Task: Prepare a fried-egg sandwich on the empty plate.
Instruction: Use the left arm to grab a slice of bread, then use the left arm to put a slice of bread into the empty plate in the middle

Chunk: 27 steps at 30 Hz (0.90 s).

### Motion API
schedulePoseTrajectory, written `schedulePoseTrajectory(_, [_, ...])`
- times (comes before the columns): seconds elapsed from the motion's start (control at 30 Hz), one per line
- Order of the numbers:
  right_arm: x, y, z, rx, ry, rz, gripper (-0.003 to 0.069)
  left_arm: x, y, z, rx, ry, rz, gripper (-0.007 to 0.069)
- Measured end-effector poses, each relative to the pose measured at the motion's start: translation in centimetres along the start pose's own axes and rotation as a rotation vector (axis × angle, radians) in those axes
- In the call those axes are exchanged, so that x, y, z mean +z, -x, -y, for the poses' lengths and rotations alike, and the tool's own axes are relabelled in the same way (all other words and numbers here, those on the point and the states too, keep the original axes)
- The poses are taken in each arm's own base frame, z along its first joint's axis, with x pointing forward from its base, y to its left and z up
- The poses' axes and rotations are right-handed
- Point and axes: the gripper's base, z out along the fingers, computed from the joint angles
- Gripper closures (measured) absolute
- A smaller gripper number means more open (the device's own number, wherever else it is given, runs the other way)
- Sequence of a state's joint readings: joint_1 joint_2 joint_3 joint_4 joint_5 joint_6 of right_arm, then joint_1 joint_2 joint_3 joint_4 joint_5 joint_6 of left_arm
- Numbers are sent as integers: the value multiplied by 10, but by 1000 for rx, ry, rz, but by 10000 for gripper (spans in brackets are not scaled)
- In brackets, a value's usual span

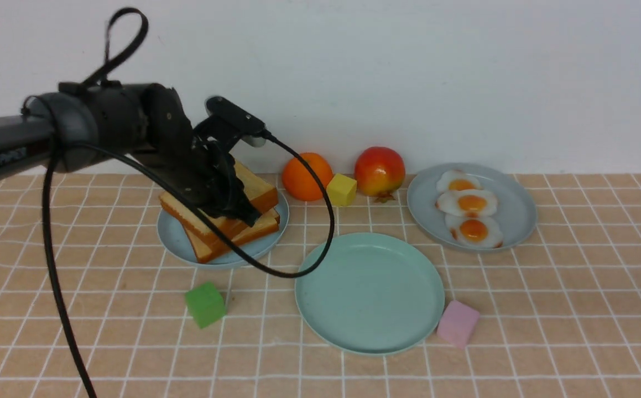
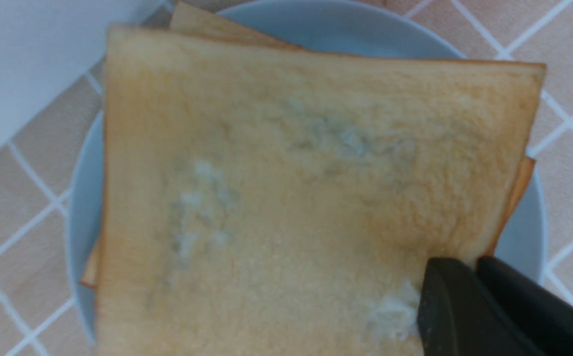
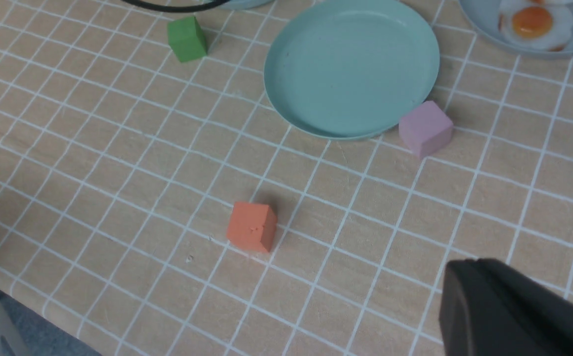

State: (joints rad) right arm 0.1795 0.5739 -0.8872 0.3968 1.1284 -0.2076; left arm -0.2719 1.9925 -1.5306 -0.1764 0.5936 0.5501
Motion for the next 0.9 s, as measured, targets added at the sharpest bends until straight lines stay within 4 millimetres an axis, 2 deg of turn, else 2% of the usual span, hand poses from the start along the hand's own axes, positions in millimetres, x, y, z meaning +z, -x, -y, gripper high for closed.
schedulePoseTrajectory(0.1, [-4, -2, -2, -6, 0, 15, 648, -25, 7, 1, -1, 2, 26, 618])
schedulePoseTrajectory(0.2, [-7, -3, -3, -11, 0, 26, 646, -47, 14, 10, 9, -11, 44, 618])
schedulePoseTrajectory(0.23, [-9, -4, -4, -15, 0, 35, 645, -60, 20, 24, 22, -29, 59, 618])
schedulePoseTrajectory(0.27, [-10, -5, -4, -16, -1, 40, 646, -64, 22, 31, 30, -40, 60, 618])
schedulePoseTrajectory(0.3, [-12, -6, -5, -20, -1, 49, 645, -72, 27, 51, 63, -67, 73, 618])
schedulePoseTrajectory(0.33, [-13, -6, -5, -20, -1, 50, 645, -72, 27, 55, 68, -74, 71, 618])
schedulePoseTrajectory(0.37, [-15, -8, -6, -25, -1, 61, 644, -76, 31, 84, 125, -115, 74, 618])
schedulePoseTrajectory(0.47, [-18, -9, -7, -29, -2, 72, 641, -71, 33, 134, 239, -182, 58, 618])
schedulePoseTrajectory(0.6, [-19, -10, -8, -32, -1, 75, 638, -53, 30, 176, 333, -208, 26, 618])
schedulePoseTrajectory(0.7, [-20, -11, -8, -33, 1, 65, 637, -35, 27, 190, 367, -187, 12, 618])
schedulePoseTrajectory(0.9, [-20, -13, -8, -33, 6, 39, 627, -13, 25, 194, 374, -169, 22, 613])
